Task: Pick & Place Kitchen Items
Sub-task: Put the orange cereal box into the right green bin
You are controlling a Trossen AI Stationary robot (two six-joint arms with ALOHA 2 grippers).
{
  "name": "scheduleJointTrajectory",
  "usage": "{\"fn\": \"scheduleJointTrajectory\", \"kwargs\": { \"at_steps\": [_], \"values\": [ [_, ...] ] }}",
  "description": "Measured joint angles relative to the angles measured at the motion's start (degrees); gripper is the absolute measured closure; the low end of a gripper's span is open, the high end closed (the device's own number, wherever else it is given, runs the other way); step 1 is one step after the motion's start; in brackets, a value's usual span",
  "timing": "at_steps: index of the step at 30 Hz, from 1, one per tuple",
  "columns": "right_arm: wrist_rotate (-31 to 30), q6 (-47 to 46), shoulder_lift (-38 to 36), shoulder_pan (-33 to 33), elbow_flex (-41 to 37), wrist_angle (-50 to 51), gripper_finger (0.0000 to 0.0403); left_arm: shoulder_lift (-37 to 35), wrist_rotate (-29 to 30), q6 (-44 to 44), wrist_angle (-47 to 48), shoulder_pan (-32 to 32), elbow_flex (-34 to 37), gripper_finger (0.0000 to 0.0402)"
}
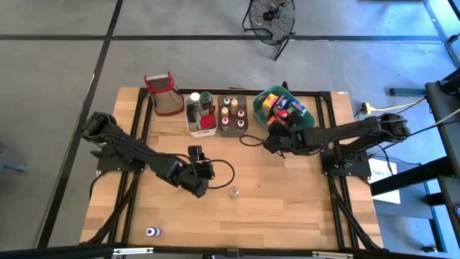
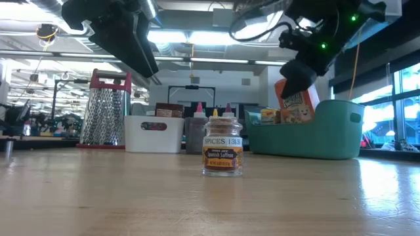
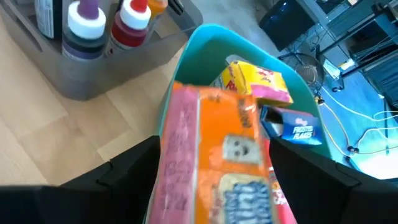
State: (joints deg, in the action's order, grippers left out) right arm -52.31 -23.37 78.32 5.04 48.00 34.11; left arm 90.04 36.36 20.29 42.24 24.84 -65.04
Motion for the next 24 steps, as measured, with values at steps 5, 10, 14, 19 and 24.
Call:
{"fn": "scheduleJointTrajectory", "kwargs": {
  "at_steps": [5, 10, 14, 19, 24],
  "values": [
    [0.0, -0.2, 0.0, 0.0, 3.1, 2.6, 0.0098, 0.0, 0.0, 0.0, 0.0, 0.0, 0.0, 0.0139],
    [0.0, -0.3, 0.0, 0.3, 6.7, 5.0, 0.0098, 0.0, 0.0, 0.0, 0.0, 0.0, 0.0, 0.0142],
    [0.1, -0.5, -0.1, 1.4, 9.9, 6.8, 0.0098, 0.0, 0.0, 0.1, 0.0, 0.0, 0.0, 0.0141],
    [3.4, -7.6, -1.4, 2.3, 14.6, 13.2, 0.0098, 0.0, 0.0, 0.1, 0.0, 0.0, 0.0, 0.0140],
    [7.4, -16.9, -4.0, 2.1, 17.8, 22.5, 0.0098, 0.0, 0.0, 0.2, 0.0, 0.0, 0.0, 0.0141]
  ]
}}
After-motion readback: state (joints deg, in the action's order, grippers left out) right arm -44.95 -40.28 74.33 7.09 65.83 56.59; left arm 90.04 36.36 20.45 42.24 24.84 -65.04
